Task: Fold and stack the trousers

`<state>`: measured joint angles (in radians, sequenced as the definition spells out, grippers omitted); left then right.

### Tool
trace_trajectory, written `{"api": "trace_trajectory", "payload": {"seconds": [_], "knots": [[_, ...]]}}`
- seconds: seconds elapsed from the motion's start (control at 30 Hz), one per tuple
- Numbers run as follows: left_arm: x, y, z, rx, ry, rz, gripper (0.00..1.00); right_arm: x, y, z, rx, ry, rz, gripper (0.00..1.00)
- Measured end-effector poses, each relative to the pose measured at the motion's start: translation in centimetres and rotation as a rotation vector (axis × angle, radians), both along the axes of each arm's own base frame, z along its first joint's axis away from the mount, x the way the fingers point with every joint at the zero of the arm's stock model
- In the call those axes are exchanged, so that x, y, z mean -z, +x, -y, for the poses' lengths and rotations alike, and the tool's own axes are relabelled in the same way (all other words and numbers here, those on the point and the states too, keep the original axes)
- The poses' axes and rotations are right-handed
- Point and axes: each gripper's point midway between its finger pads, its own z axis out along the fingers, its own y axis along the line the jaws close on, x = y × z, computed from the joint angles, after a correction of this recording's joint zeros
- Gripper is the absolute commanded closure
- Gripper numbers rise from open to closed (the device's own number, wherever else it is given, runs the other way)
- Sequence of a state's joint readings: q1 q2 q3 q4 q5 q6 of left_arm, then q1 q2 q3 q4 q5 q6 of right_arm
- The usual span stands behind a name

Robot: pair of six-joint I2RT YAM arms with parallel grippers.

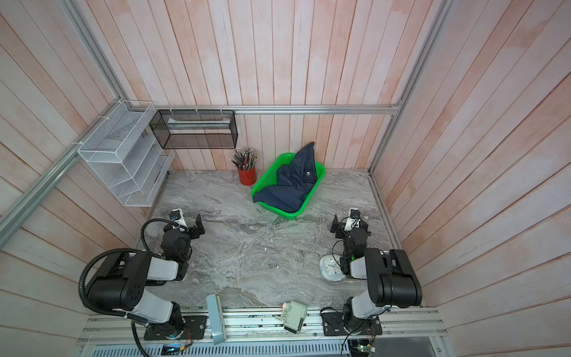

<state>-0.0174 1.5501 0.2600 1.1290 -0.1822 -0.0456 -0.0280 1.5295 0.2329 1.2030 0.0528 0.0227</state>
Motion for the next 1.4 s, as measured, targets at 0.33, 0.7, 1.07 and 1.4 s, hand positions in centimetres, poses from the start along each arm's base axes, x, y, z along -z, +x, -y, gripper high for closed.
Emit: {"api": "trace_trajectory", "payload": {"seconds": [0.33,0.7,1.07,1.4], "knots": [[0.0,0.0,0.0,0.0,0.0,0.0,0.0,0.0,0.0,0.0,0.0,0.0,0.0,0.02],[0.0,0.0,0.0,0.0,0.0,0.0,0.0,0.0,0.0,0.0,0.0,0.0,0.0,0.02],[0.0,0.0,0.0,0.0,0.0,0.0,0.0,0.0,0.0,0.0,0.0,0.0,0.0,0.02],[-1.9,0.2,1.1,-0.017,0.028,-0.018,0.0,-2.0,0.5,0.1,0.053,0.014,-0.01,0.12]]}}
